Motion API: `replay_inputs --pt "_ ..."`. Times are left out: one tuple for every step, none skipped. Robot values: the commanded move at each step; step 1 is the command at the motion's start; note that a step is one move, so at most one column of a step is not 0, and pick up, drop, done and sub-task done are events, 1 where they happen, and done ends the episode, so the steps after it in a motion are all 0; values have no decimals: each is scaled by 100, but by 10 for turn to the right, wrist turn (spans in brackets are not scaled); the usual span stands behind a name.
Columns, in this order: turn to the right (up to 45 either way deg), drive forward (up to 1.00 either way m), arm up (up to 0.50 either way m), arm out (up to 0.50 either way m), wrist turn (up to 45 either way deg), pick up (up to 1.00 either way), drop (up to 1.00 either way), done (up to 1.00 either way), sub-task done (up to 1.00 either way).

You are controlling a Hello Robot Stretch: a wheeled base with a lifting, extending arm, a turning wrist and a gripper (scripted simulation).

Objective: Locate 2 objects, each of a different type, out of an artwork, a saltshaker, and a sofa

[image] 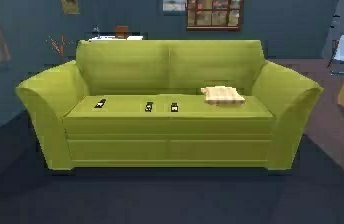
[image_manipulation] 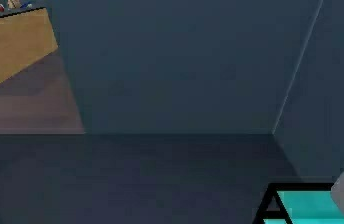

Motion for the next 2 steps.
replay_inputs --pt "0 90 0 0 0 0 0 0 0" --pt "0 0 0 0 0 0 0 0 100"
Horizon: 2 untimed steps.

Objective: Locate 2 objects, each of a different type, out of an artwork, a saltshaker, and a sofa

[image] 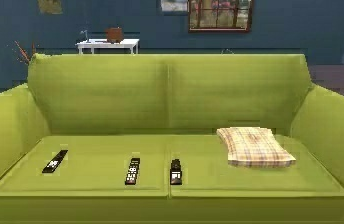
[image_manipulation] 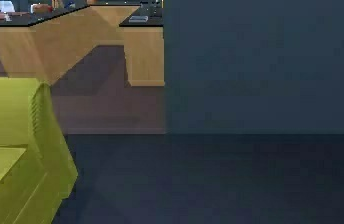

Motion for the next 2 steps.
replay_inputs --pt "-450 0 0 0 0 0 0 0 0" --pt "-270 0 0 0 0 0 0 0 0"
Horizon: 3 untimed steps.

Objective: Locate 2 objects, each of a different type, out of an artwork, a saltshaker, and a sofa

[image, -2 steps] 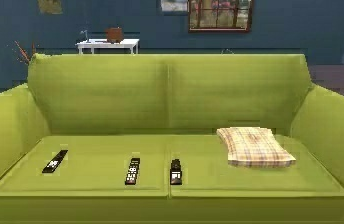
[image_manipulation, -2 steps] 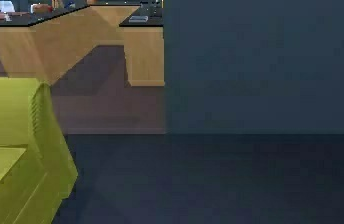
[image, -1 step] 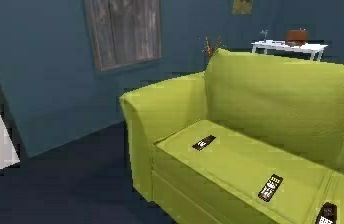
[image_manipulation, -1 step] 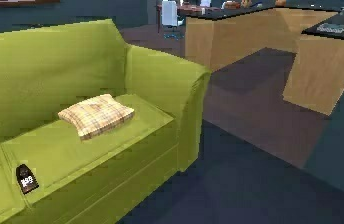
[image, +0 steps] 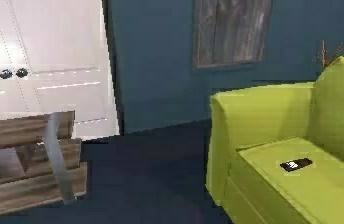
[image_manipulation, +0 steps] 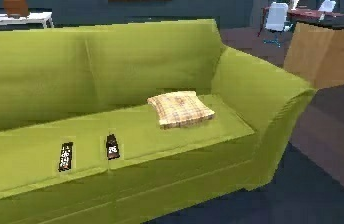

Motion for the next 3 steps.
replay_inputs --pt "0 100 0 0 0 0 0 0 0" --pt "-60 0 0 0 0 0 0 0 0" --pt "0 55 0 0 0 0 0 0 0"
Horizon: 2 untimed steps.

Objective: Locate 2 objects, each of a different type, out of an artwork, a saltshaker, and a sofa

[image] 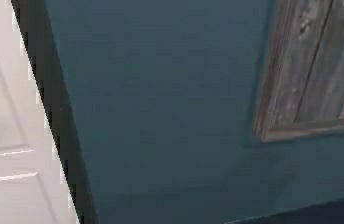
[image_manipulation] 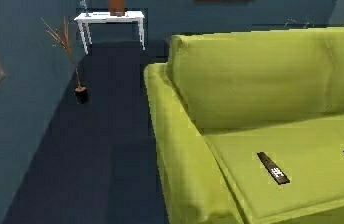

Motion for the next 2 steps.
replay_inputs --pt "0 25 0 0 0 0 0 0 0" --pt "450 0 0 0 0 0 0 0 0"
